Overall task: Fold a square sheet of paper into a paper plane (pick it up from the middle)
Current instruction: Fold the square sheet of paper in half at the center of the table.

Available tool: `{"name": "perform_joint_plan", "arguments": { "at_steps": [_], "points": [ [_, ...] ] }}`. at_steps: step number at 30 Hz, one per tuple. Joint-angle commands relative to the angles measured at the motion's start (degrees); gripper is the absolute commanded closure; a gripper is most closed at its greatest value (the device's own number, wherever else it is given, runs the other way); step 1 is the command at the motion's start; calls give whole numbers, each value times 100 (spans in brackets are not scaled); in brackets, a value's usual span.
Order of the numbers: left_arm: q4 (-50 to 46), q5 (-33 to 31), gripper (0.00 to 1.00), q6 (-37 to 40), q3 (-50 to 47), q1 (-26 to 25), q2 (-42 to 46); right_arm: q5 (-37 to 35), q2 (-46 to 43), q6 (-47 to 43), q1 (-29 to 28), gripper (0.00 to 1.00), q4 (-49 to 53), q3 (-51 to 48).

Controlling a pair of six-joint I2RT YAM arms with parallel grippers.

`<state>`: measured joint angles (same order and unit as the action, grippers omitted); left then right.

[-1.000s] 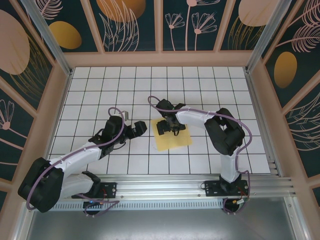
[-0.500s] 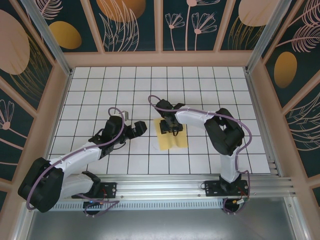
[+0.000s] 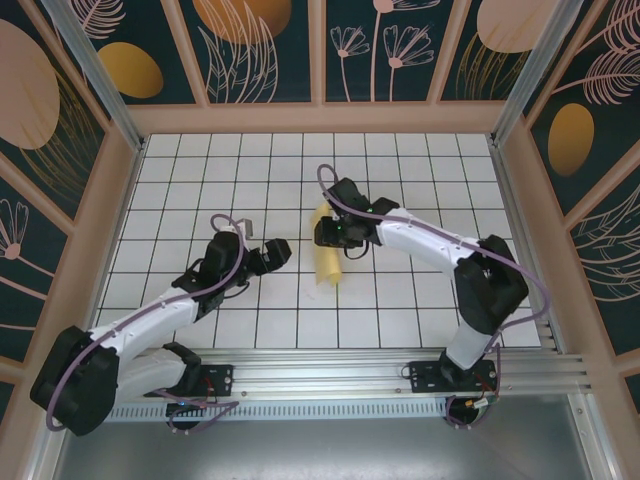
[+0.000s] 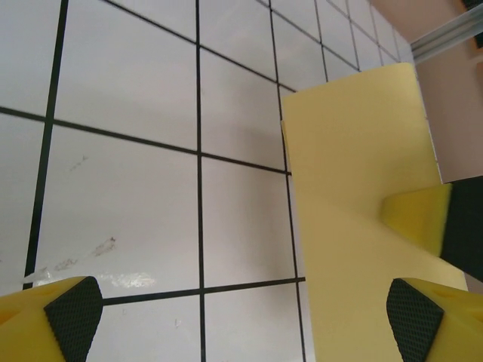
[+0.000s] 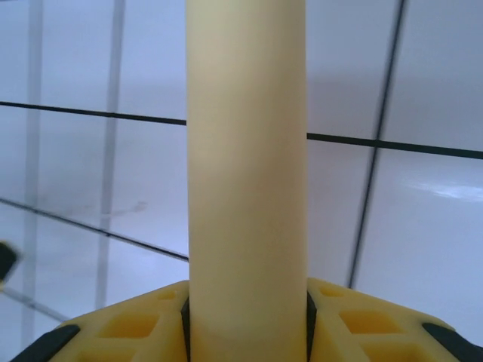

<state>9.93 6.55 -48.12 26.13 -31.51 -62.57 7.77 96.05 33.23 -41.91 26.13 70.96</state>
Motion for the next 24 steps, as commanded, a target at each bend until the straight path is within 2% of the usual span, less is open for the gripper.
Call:
{"name": "perform_joint_plan", "arguments": {
  "at_steps": [1,5,8,11,16,19,21,24],
  "points": [
    [-75,-181,1,12,109,-14,230,1099,-310,548,200,59,-1073,-458],
    [124,-68,1,12,35,-21,327,1518,-405,1310,439,59,-2246,-1224],
    [641,165,1,-64,-172,-17,428,1509,-326,1734,474,58,-2861,-1715],
    [747,312,1,-51,-214,-22,433,1410,-273,1982,474,57,-3260,-2123],
    [609,534,1,64,-114,-20,279,931,-238,1809,529,54,-2723,-2349],
    [608,636,1,96,-69,-22,180,621,-450,1642,533,45,-2383,-2457],
    [668,735,1,143,-40,-22,103,592,-569,1519,582,34,-2183,-2474],
    [727,976,2,215,30,-19,-71,391,-783,1333,662,31,-1739,-2441]
  ]
}}
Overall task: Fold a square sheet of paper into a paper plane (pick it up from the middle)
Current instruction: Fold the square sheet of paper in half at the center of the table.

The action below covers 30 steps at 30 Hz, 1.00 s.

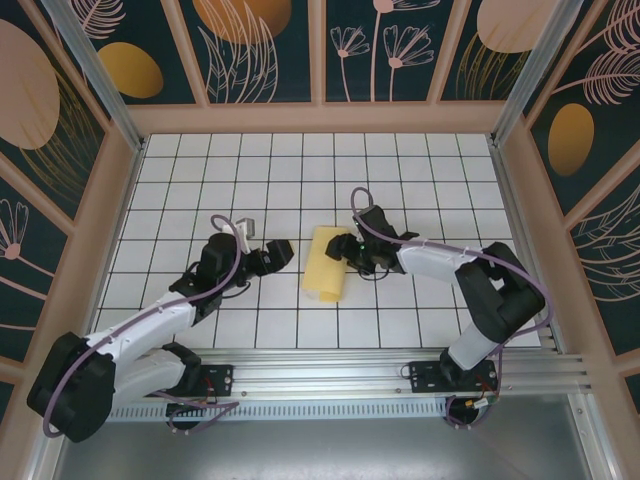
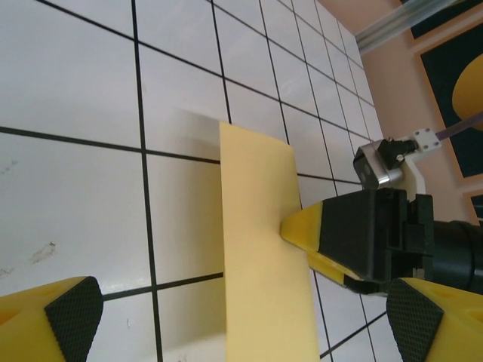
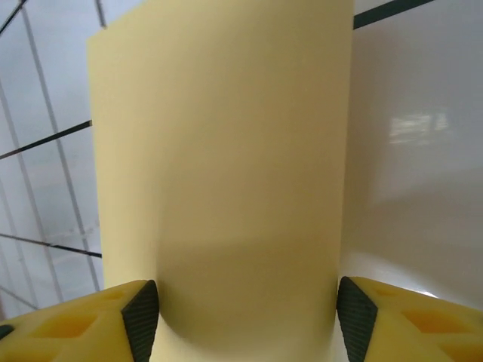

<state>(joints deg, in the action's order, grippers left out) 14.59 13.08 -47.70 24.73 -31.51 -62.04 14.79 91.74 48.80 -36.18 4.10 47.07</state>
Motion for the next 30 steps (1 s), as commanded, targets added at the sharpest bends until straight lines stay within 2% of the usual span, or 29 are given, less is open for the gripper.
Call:
{"name": "perform_joint_plan", "arguments": {
  "at_steps": [1,5,12,20,30],
  "points": [
    [287,419,3,182,206,-22,-183,-334,-438,-279,115,29,536,-66],
    [388,707,9,148,319,-26,-438,-271,-631,-386,327,24,660,-237],
    [311,854,13,115,517,-28,-788,-37,-559,-525,367,23,502,-367],
    [281,932,17,169,587,-28,-888,-42,-257,-1,298,25,-7,-457],
    [308,1179,39,183,728,-70,-1260,-567,163,572,-21,23,-232,-286]
  ]
}}
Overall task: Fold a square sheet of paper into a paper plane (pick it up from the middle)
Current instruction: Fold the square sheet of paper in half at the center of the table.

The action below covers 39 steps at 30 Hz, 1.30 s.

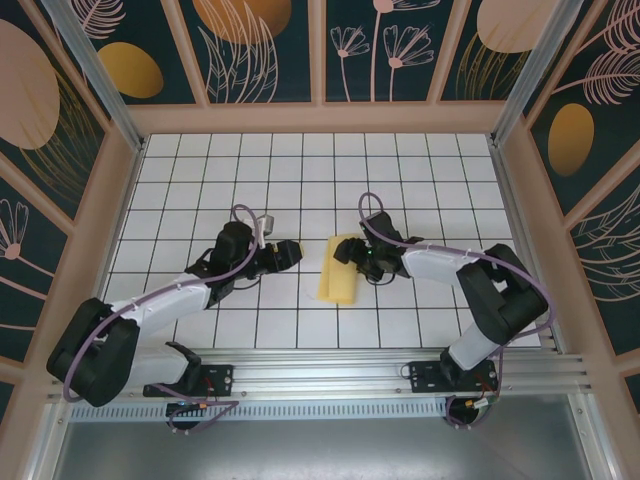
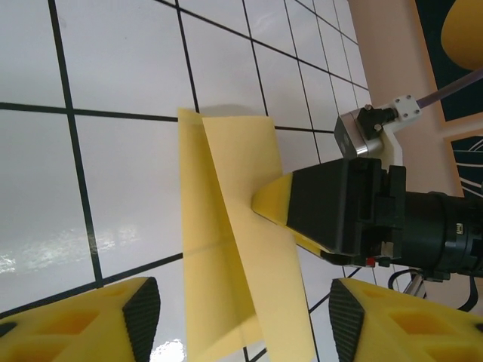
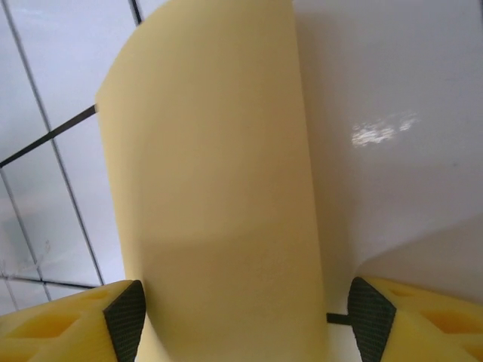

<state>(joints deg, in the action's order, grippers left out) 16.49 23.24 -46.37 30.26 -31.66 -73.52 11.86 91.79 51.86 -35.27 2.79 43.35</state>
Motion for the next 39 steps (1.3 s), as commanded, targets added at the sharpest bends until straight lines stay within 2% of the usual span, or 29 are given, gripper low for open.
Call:
{"name": "perform_joint_plan", "arguments": {
  "at_steps": [1,9,11,14,17,19,22,32,39],
  "points": [
    [128,154,40,54,211,-79,-153,-340,215,297,-152,23,-76,115],
    [220,298,64,31,522,-251,-612,-653,530,590,-346,23,24,177],
    [208,321,66,10,614,-318,-761,-771,516,678,-392,23,40,150],
    [213,346,64,-19,732,-441,-1000,-790,486,779,-402,26,-11,81],
    [194,398,58,-49,886,-581,-1273,-755,496,800,-410,26,-22,77],
    [149,277,51,-104,908,-616,-1424,-755,472,812,-408,26,-26,64],
    [370,414,49,-368,826,-621,-1687,-705,470,843,-419,25,-78,42],
    [1382,1140,49,-871,508,-624,-2122,-571,516,876,-420,25,-262,6],
    [1543,1334,50,-920,525,-631,-2436,-529,518,884,-419,25,-301,-37]
  ]
}}
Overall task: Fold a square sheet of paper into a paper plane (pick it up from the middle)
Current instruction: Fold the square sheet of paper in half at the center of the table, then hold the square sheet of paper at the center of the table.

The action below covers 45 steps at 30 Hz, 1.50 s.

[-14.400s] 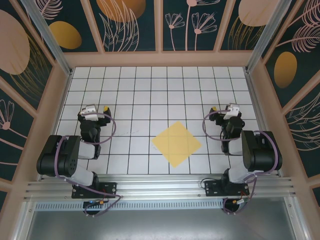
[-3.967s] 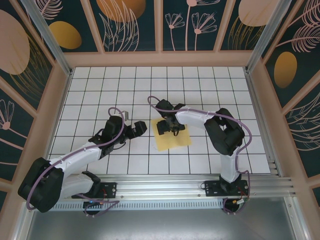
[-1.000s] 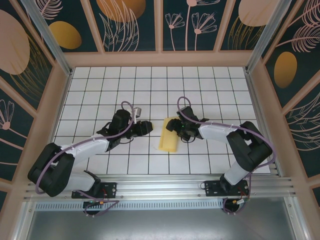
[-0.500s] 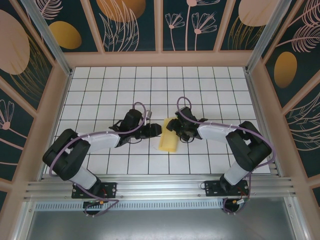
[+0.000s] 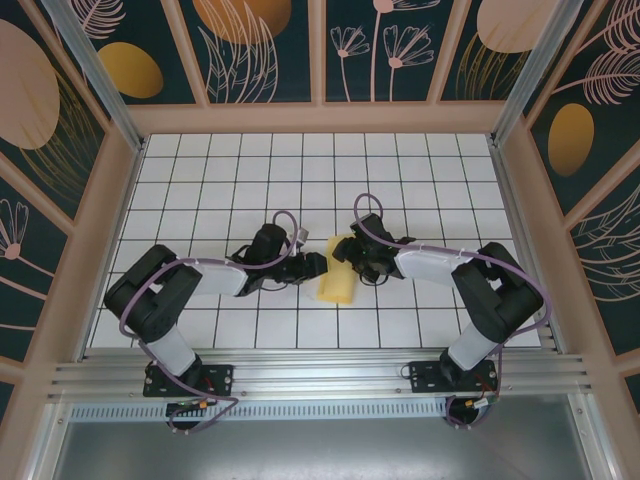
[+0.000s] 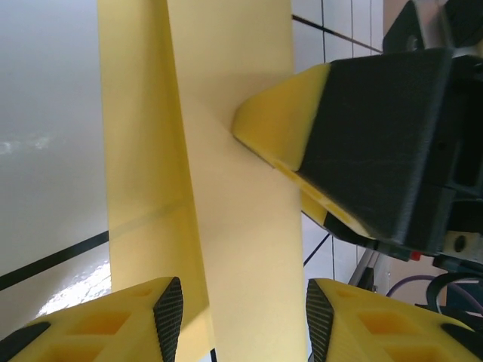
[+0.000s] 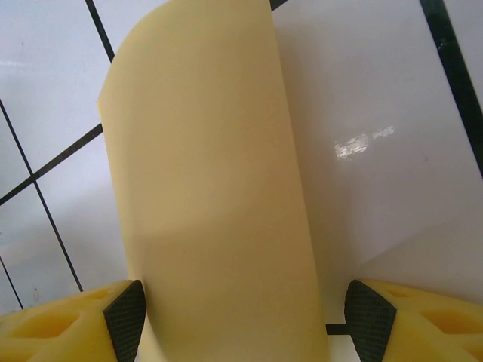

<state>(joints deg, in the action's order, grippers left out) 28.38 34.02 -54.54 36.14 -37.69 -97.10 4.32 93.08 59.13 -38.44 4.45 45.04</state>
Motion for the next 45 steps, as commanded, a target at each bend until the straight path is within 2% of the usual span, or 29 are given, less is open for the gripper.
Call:
{"name": "perform_joint_plan", "arguments": {
  "at_steps": [1,15,18,32,35,38,40,45],
  "points": [
    [393,292,50,-106,-56,-27,-201,236,390,156,-103,25,-490,-221],
    [1243,615,60,-415,-160,-26,-595,333,401,146,-99,24,-549,-241],
    [1233,434,67,-429,-208,-23,-522,351,392,130,-102,24,-535,-232],
    [1209,442,70,-428,-126,-24,-723,420,384,74,-102,23,-544,-206],
    [1190,393,76,-430,-125,-28,-731,439,370,64,-102,23,-541,-197],
    [1104,271,88,-429,-122,-28,-692,400,300,18,-103,21,-482,-171],
    [889,100,90,-328,-90,-27,-627,392,178,-49,-98,20,-480,-153],
    [344,-198,100,-60,18,-28,-494,266,-452,-398,-17,8,-97,36]
  ]
}}
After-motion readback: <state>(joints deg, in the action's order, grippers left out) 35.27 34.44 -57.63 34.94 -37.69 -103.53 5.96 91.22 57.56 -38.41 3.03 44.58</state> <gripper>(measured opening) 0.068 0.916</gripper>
